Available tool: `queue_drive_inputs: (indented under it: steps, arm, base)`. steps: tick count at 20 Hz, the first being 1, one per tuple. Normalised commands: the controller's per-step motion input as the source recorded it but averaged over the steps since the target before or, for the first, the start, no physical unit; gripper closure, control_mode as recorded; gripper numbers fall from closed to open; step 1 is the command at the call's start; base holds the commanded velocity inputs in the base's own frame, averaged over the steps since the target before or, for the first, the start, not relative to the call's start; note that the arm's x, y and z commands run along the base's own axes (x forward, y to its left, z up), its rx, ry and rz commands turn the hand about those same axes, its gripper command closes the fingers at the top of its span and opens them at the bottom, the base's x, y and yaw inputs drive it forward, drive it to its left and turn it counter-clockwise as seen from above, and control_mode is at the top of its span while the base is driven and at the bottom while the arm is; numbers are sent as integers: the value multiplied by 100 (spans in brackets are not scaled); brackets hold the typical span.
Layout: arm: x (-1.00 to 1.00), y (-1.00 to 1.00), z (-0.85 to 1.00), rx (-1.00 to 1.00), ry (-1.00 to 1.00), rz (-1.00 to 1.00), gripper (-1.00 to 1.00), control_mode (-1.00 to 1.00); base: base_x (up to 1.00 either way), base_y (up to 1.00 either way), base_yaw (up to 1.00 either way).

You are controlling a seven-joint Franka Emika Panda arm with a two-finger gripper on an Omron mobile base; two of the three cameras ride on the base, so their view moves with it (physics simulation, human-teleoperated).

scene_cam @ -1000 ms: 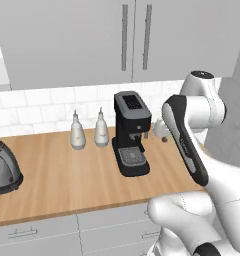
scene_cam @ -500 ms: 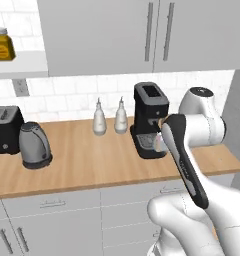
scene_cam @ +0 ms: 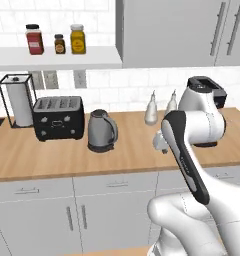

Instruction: Navigate to the range hood.

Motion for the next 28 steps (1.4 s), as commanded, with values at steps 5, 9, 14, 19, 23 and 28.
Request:
queue_drive_inputs:
  steps: [5,9,14,19,23,28]
  arm:
    - [0,0,0,0,0,0,-100,100]
    - [0,0,0,0,0,0,-100,100]
    - [0,0,0,0,0,0,-100,100]
    - [0,0,0,0,0,0,-100,100]
    - [0,0,0,0,0,0,-100,100]
    - [0,0,0,0,0,0,-100,100]
  base:
    - [0,100,8]
    - [0,100,4]
    - [0,100,3]
    - [1,100,3]
    - [12,100,1]
    - [26,100,0]
